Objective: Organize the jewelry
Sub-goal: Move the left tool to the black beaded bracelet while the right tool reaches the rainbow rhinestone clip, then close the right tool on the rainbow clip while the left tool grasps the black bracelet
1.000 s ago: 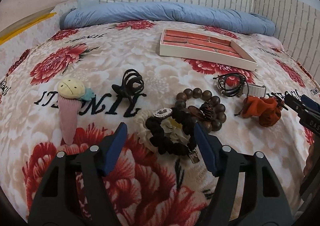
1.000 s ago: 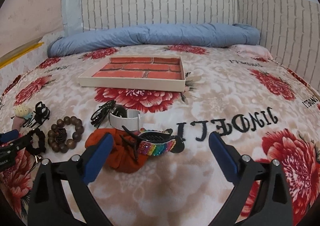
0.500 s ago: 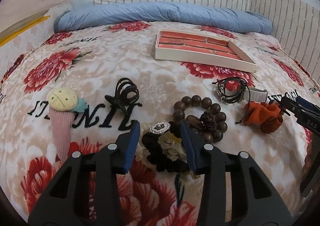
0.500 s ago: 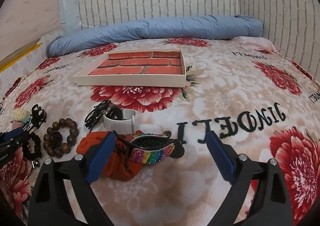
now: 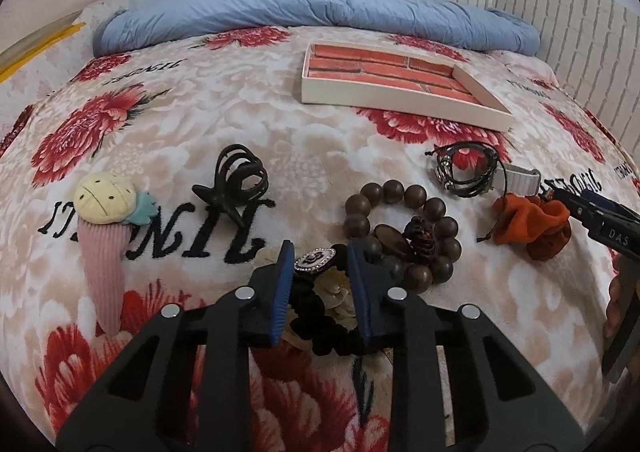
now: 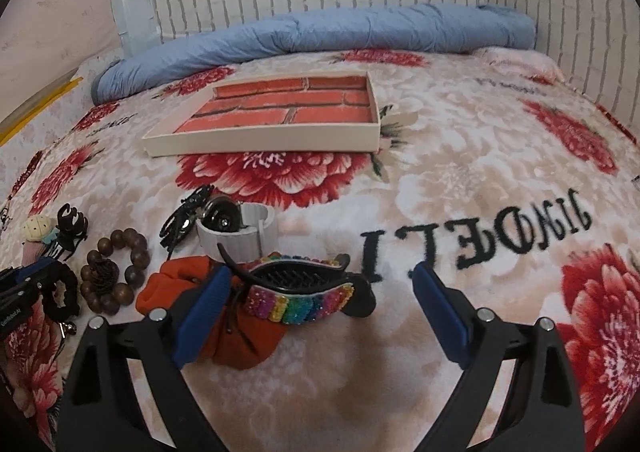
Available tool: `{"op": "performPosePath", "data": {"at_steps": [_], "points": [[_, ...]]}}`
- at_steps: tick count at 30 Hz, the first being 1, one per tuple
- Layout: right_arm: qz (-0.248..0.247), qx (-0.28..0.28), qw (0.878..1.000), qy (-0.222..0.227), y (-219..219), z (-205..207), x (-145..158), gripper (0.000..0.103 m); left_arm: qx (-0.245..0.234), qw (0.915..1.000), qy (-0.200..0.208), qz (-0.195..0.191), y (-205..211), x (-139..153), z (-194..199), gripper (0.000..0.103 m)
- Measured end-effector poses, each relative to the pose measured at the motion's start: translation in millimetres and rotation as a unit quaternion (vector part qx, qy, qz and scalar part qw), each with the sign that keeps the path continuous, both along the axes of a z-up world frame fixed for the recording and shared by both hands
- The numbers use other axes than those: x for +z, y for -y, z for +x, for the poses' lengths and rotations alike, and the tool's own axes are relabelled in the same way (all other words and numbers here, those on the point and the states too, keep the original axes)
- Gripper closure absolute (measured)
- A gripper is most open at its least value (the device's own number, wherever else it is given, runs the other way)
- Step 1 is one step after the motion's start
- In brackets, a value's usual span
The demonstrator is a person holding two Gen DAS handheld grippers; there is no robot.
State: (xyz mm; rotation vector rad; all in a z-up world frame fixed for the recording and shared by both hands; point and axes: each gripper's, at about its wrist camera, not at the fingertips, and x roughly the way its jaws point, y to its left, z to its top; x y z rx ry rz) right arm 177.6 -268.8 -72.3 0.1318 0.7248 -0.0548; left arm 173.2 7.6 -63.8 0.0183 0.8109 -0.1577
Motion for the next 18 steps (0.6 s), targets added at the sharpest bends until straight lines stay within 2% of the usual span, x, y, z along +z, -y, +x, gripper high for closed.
{"op": "performPosePath", "data": {"at_steps": [8,13,18], "points": [[0.035,0.018,0.999,-0.033,1.1,15.8,-11.0,0.013,-0.009,0.9999,-0.005,-0.002,0.3,-2.5,-0.2,0.077],[0.051,0.033,0.997,-0.040,0.5,18.5,-15.1,0.025,-0.010,0.9999,-0.012,0.002,-0.3,-6.0,-0.2,0.077],[0.056,0.034,0.997,-0.040,0.6,19.0,-16.8,0.025,-0.011,0.9998,-0.016,-0.003,-4.1,-7.5,-3.0,0.077]]}}
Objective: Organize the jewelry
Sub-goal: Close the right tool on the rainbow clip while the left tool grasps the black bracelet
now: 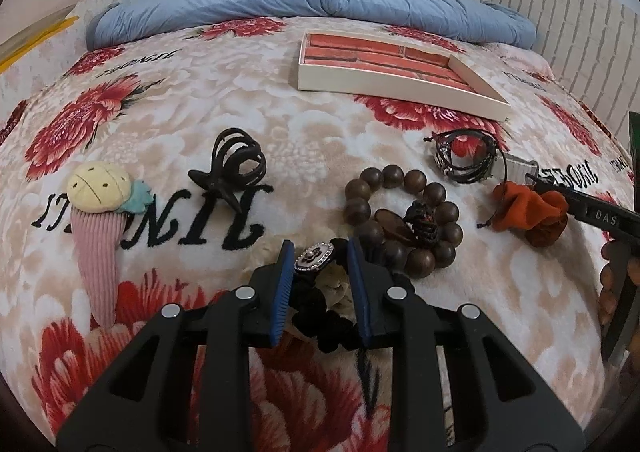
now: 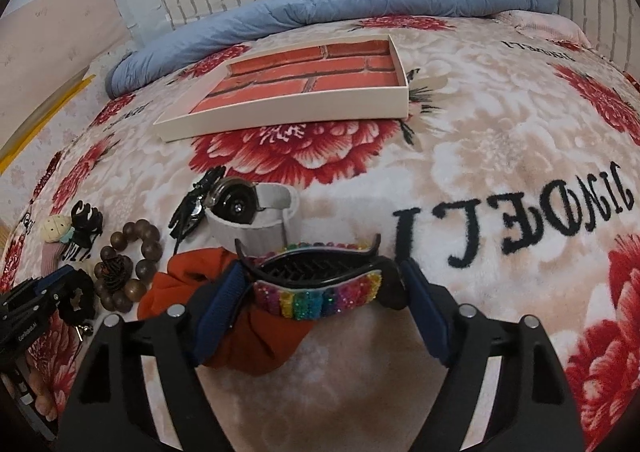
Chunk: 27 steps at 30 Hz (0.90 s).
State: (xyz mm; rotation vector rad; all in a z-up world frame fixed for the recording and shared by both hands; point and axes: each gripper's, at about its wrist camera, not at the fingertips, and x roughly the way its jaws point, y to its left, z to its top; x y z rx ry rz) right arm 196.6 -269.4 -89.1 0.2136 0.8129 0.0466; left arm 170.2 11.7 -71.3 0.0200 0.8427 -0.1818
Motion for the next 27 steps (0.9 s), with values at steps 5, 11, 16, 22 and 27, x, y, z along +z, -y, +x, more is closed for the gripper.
{"op": "performPosePath", "data": {"at_steps": [5,11,16,22,27], "points": [[-0.001,0.000,1.000,0.001,0.0,-0.2,-1.2,0.025,-0.004,0.9999,0.006,0.008,2.5,-0.6,-2.9,0.077],[0.003,0.001,1.000,-0.002,0.5,1.1,-1.3,0.025,-0.004,1.0000,0.003,-0.004,-0.7,-1.3,-2.6,0.091],[0.013,0.001,1.000,0.004,5.6,0.2,1.9,0.026,0.001,0.9999,0.006,-0.011,-3.3,0.1,-5.8,0.094],[-0.004,0.000,1.000,0.021,2.4,-6.3,8.8,0.026,0.003,0.9997,0.024,-0.008,-2.8,10.0,-14.0,0.094],[-0.018,-0.002,0.999,0.032,2.0,-10.4,16.3,0.026,0.006,0.9990,0.042,-0.011,-2.5,24.9,-15.0,0.094]]}}
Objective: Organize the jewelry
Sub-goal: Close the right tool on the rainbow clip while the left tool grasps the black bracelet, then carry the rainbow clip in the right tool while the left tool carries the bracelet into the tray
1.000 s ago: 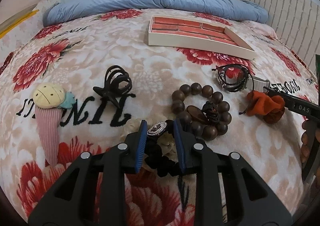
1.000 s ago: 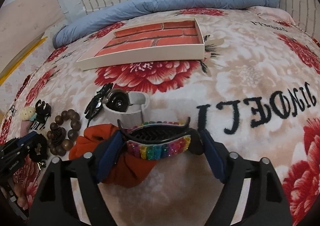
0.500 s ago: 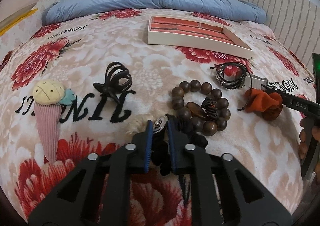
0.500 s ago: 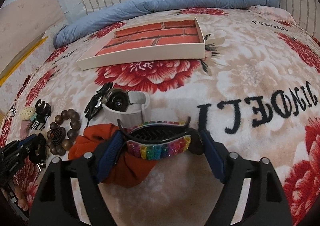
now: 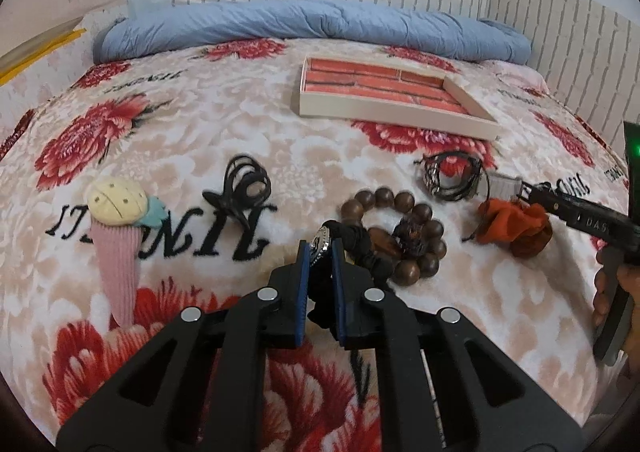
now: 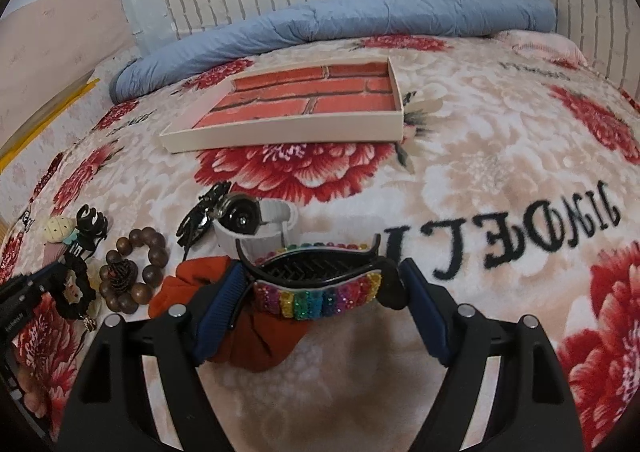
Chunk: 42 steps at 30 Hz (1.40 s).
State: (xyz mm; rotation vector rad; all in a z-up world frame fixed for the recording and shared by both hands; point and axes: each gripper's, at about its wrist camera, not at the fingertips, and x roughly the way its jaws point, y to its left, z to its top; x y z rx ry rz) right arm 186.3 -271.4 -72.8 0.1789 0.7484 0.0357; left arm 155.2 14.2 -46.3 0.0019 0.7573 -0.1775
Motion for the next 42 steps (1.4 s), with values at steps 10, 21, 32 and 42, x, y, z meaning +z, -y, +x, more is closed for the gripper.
{"op": "performPosePath", "data": {"at_steps": [10,21,32,42], "points": [[-0.043,-0.008,0.999,0.032,5.3,3.8,25.8,0.026,0.015,0.9989,0.039,0.023,10.5,30.8,25.7,0.094],[-0.087,-0.018,0.994,0.062,5.0,11.1,58.9,0.026,0.030,0.9976,0.060,0.019,20.0,64.4,60.1,0.094],[-0.086,-0.046,0.993,0.060,14.8,48.2,84.6,0.026,0.014,0.9979,0.061,0.016,45.9,90.3,103.1,0.094],[-0.065,-0.056,0.995,0.060,30.9,141.0,96.3,0.026,-0.011,0.9988,0.046,-0.008,79.4,104.0,193.9,0.094]]}}
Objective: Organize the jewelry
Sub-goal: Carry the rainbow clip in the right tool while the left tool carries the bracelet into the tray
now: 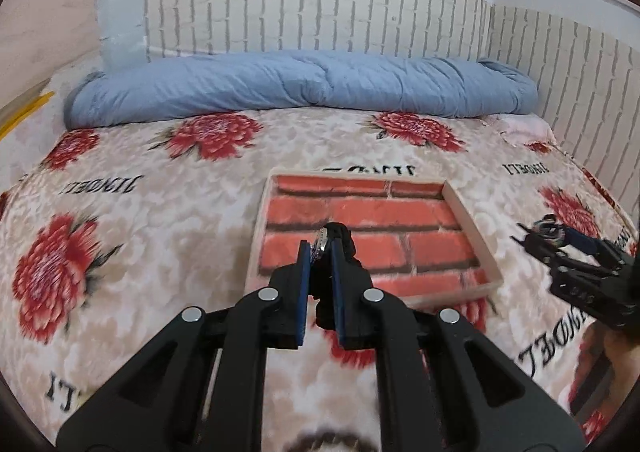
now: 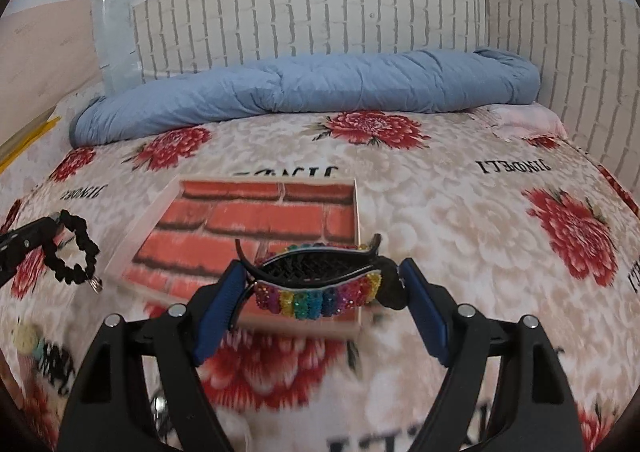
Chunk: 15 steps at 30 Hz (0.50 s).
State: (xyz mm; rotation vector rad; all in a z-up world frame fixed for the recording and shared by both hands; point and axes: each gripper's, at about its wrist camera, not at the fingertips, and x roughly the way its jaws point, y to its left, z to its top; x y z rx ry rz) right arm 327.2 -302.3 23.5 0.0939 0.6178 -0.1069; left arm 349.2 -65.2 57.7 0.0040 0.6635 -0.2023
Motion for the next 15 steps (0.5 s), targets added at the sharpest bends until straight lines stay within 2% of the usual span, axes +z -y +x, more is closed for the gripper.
{"op": "performPosePath", "data": {"at_steps": [5,12,15], "points": [[0.005,0.001,1.000,-0.017,0.7,65.1,-12.0,0.026,-0.006,0.9998,-0.007,0.020,21.0,-7.8,60.9,0.094],[0.002,0.001,0.998,-0.066,-6.2,158.8,-41.1,0.026,-0.007,0.9985,-0.050,0.020,33.8,-45.0,148.7,0.094],[0.009,-0.009,0.996,-0.087,-5.8,182.5,-50.3,0.026,-0.001,0.9971,-0.074,0.020,32.2,-64.9,177.5,0.094]]}}
